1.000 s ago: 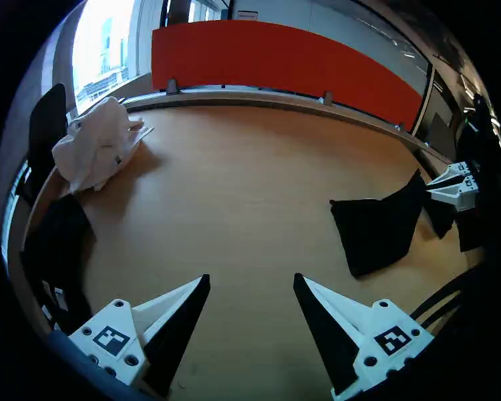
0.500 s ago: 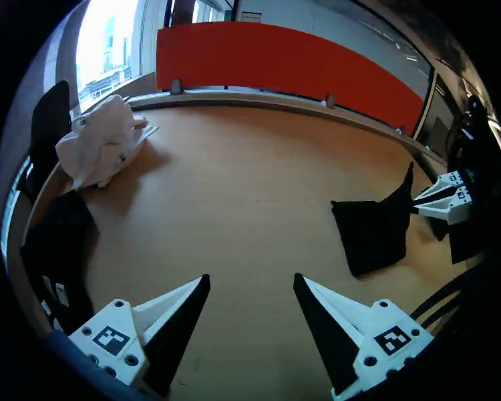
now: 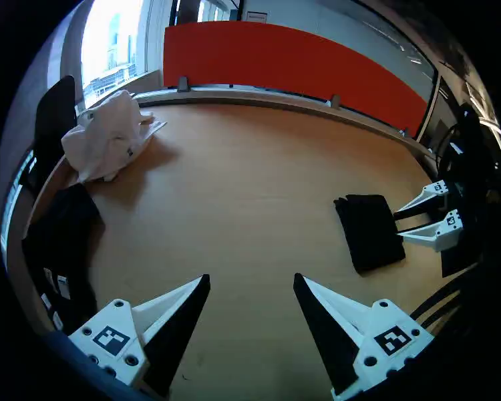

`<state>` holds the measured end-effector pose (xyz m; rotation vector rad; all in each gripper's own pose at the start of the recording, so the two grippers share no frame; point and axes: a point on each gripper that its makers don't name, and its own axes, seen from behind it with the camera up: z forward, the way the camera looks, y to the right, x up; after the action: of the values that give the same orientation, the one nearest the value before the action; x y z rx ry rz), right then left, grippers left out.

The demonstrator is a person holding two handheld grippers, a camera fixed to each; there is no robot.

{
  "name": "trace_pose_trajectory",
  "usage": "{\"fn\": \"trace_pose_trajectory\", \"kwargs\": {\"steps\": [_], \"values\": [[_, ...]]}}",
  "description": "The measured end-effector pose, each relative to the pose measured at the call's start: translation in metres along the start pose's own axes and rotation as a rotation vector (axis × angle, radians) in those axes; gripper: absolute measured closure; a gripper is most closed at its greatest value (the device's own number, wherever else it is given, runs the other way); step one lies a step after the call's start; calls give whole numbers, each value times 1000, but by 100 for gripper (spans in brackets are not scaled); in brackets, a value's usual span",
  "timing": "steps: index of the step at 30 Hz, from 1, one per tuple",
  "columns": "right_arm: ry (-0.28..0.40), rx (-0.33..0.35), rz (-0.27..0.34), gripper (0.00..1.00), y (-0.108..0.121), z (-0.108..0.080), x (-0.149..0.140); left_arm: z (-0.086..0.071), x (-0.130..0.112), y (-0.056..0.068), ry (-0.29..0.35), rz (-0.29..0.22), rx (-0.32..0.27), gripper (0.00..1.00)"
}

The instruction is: Fold towel

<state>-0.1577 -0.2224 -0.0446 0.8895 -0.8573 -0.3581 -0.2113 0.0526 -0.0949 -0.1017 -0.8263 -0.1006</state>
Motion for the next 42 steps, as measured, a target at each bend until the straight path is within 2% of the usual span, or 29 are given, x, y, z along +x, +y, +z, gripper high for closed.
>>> {"fn": "trace_pose_trajectory", "kwargs": {"steps": [1,3,17,42], "values": [[0,1,4,19,0,0,0,0,0,0,0,0,0,7],[1,2,13,16,1,-1,-1,0,0,0,0,0,-1,7],[-5,-16,30,16,8,-9,-13,0,3,3,6,7,-3,7],[-105,-59,86,16,15,-25,-84,-1,3,6,6,13,-7,7]]}}
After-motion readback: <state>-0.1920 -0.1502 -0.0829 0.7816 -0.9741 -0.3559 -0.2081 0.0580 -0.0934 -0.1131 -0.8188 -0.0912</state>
